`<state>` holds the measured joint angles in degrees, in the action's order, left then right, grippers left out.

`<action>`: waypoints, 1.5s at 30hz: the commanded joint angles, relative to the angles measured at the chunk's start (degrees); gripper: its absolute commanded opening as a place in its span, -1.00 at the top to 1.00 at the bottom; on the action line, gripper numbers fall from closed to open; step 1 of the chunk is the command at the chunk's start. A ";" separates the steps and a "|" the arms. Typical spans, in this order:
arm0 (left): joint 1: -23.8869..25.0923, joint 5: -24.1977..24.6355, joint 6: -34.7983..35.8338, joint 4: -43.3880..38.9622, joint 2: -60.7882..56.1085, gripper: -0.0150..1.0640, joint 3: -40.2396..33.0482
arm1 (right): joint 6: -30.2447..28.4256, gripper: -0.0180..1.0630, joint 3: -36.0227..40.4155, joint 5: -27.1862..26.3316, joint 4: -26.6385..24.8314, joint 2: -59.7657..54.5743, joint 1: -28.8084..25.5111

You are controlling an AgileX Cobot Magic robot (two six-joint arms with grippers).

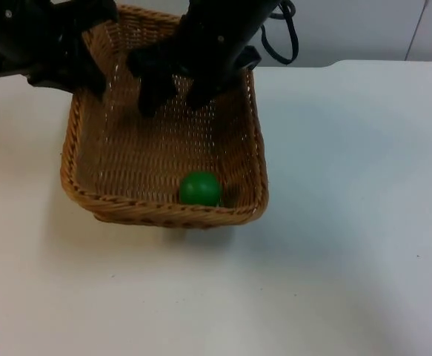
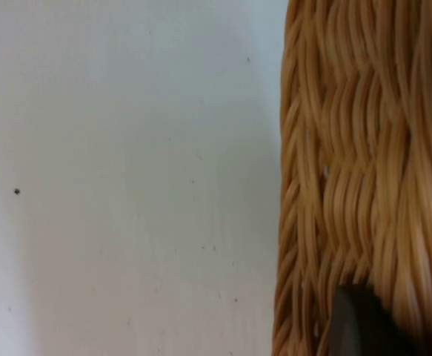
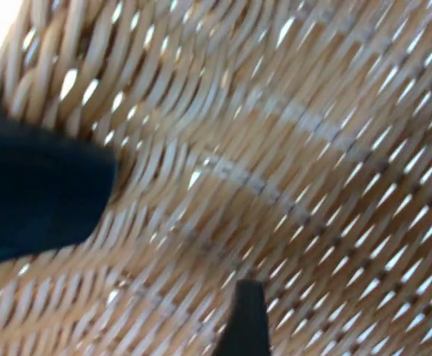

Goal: Pick up the basket with the left hand and place the ball into the basket with the right hand.

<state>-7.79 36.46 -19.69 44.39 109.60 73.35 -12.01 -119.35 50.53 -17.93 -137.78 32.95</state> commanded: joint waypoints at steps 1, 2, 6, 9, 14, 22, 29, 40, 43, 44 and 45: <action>0.21 1.18 0.20 1.68 -0.54 0.97 -0.01 | 0.39 -0.32 -1.46 0.26 1.68 1.16 0.20; 0.21 1.45 0.20 1.68 -0.54 0.97 -0.01 | 0.82 -0.32 -2.44 0.87 2.41 1.41 0.20; 0.21 1.74 0.20 1.54 -0.54 0.97 -0.01 | 1.74 -0.31 -6.21 2.16 4.15 2.34 -1.13; 0.21 1.86 0.20 1.54 -0.54 0.97 -0.01 | 3.30 -0.09 -11.58 4.60 5.80 3.32 -3.05; 0.21 1.89 0.20 1.28 -0.54 0.97 -0.01 | 3.94 0.97 -18.01 9.79 5.87 5.86 -7.96; 0.21 1.99 0.20 1.08 -0.54 0.97 -0.01 | 8.34 0.97 -19.51 17.05 10.80 10.19 -16.20; 0.09 2.72 -0.11 1.37 1.18 0.97 -0.01 | 8.61 0.97 -19.51 19.44 13.40 13.21 -19.24; 0.09 3.76 -16.60 22.50 7.73 0.97 -0.01 | 8.61 0.97 -19.51 19.44 12.72 13.74 -16.65; 0.09 4.31 -17.87 25.04 10.12 0.97 0.10 | 8.61 0.97 -19.51 19.44 13.16 13.74 -16.27; 0.09 4.31 -17.87 25.04 10.12 0.97 0.10 | 8.61 0.97 -19.51 19.44 13.16 13.74 -16.27; 0.09 4.31 -18.19 25.04 10.97 0.97 0.10 | 8.61 0.97 -19.51 19.44 13.16 13.74 -16.27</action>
<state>-7.79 39.49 -37.61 66.97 120.51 73.35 -3.52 -138.28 70.07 -4.71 -124.60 16.51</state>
